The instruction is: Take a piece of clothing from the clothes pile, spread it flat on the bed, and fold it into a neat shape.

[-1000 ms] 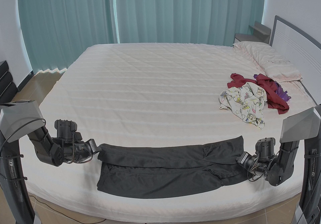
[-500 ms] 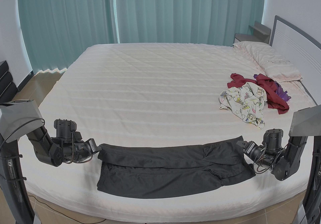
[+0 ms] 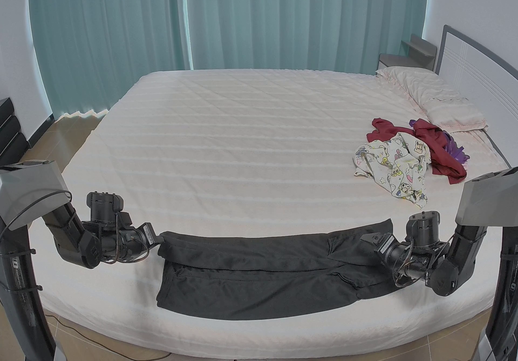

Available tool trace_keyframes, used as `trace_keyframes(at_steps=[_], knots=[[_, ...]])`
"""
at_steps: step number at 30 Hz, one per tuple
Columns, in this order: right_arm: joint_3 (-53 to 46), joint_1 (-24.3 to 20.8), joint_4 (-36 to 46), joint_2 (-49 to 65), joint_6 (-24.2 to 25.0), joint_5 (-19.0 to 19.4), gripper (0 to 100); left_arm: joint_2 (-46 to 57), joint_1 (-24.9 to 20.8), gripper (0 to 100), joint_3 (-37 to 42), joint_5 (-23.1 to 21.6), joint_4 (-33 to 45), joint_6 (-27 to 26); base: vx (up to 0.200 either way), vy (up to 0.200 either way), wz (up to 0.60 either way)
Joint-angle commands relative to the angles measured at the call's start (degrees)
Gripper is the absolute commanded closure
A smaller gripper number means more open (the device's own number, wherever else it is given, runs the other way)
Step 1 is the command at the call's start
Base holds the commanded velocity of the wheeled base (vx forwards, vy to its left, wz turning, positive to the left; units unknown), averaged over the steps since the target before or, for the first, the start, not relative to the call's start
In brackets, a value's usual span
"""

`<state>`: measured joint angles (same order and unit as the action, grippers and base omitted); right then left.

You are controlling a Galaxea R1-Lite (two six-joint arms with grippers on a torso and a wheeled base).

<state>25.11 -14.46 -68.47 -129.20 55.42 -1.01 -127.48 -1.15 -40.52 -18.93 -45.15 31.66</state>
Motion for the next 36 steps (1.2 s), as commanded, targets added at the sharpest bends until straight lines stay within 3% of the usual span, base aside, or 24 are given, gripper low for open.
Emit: trace_keyframes(at_steps=[1, 16, 23, 24, 36], knots=[[1.08, -1.63, 1.50, -0.88, 0.48, 0.22, 0, 0.04, -0.08, 100, -0.08, 0.04, -0.02, 0.33, 0.000, 0.000, 0.00], [5.56, -1.10, 5.02, -5.19, 0.48, -1.10, 0, 0.30, 0.09, 100, -0.08, 0.04, -0.11, 0.42, 0.000, 0.000, 0.00], [11.45, -1.36, 10.64, -6.95, 0.22, -5.05, 0, 0.48, 0.09, 100, -0.08, 0.04, -0.11, 0.42, 0.000, 0.000, 0.00], [12.59, -1.27, 11.43, -7.21, 0.22, -5.76, 100, 0.48, 0.09, 100, -0.08, 0.04, -0.11, 0.42, 0.000, 0.000, 0.00], [11.54, -1.36, 11.96, -4.40, 0.22, -6.55, 100, 1.79, 0.18, 100, 0.53, 0.21, -0.11, 0.51, 0.000, 0.000, 0.00]])
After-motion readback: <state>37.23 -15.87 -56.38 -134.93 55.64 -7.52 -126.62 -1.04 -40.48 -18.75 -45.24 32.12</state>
